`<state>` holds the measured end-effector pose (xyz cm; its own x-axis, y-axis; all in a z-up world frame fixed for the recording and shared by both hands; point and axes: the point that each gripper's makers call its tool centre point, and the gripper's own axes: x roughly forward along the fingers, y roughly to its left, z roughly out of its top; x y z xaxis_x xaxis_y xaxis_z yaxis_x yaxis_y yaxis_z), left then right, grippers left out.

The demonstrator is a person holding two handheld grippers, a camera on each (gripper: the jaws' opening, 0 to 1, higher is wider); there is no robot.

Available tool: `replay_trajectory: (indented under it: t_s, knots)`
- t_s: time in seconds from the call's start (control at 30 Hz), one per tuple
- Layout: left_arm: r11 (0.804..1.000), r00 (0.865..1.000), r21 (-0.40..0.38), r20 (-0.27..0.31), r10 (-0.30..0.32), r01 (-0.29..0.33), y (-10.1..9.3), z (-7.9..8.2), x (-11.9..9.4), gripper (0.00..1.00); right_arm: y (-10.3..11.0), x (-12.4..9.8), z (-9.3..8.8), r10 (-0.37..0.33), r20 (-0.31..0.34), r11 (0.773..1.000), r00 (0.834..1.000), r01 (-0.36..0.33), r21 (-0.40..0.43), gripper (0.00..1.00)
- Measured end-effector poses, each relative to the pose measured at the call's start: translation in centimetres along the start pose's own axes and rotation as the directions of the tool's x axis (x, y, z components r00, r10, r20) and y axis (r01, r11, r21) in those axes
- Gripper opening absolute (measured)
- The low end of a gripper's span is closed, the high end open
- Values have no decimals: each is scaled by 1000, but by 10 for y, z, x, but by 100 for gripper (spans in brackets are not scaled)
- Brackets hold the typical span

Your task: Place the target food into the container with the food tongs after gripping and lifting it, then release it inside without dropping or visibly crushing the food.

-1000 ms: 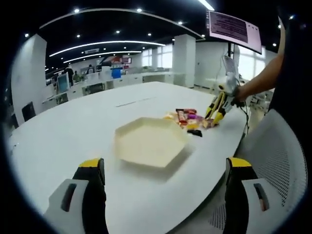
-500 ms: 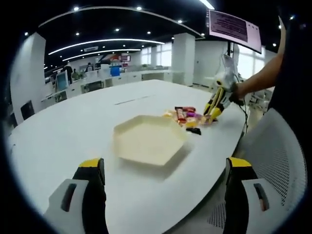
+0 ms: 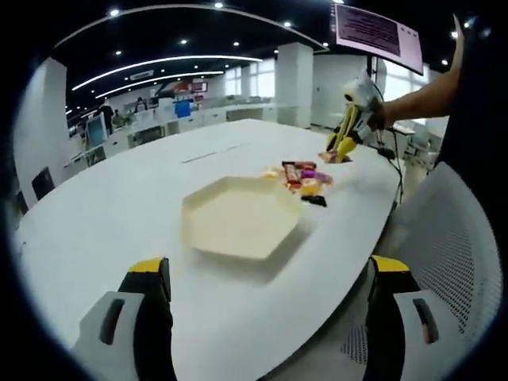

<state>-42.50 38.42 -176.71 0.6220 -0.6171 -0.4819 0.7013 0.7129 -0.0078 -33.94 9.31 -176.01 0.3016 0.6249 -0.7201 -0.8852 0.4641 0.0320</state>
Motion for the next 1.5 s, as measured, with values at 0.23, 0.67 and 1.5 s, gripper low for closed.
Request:
replay_trajectory:
  t_s: [0.23, 0.67, 1.5]
  knots:
    - [1000, 1000, -11, -1, 17, -17, 3, 0, -1, 99, -2, -2, 11, -10, -17, 1000, 1000, 10, -12, 22]
    - [1000, 999, 19, -34, 3, -3, 0, -8, 6, 99, 8, 14, 52, 27, -21, 997, 999, -28, -66, 22]
    - [1000, 998, -23, -68, -10, 9, -1, -16, 5, 99, 47, 80, 136, 153, -28, 970, 988, -156, -187, 22]
